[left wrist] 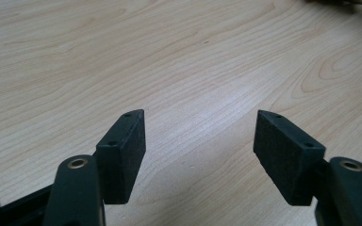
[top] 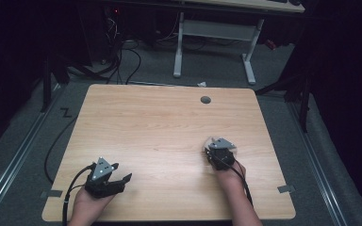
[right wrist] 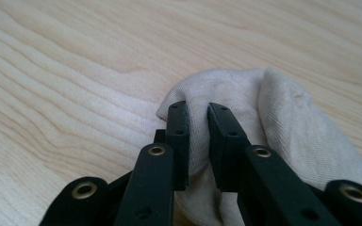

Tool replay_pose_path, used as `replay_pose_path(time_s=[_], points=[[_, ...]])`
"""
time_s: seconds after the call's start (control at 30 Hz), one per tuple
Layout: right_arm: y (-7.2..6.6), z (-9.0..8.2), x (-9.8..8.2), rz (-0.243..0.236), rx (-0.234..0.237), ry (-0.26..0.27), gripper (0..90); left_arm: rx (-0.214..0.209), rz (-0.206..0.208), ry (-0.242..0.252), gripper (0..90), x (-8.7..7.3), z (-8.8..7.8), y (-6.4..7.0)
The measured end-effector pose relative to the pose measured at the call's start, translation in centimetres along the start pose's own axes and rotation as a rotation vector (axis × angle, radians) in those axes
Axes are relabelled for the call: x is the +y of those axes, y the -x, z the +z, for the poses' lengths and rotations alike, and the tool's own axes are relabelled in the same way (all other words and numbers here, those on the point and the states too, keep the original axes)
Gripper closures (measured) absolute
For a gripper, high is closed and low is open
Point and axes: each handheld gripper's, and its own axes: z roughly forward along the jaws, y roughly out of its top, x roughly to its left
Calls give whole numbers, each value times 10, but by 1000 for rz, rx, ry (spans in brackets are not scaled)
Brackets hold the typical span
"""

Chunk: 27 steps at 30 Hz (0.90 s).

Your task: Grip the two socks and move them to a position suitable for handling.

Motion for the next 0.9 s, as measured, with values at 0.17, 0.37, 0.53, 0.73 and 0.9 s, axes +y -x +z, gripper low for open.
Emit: replay_pose_path(time_s=[0.17,0.37,0.53,0.73,0.9], points=[[3,-10,1,22,17,52,794,0,7,4,353,1,0,2],[7,-16,1,44,28,88,794,-2,11,0,353,1,1,2],[9,-24,2,62,38,124,794,0,12,-2,353,1,1,1],[10,-32,3,68,40,156,793,0,10,-2,353,1,2,0],[13,-38,4,83,37,177,793,-1,11,2,353,2,1,1]])
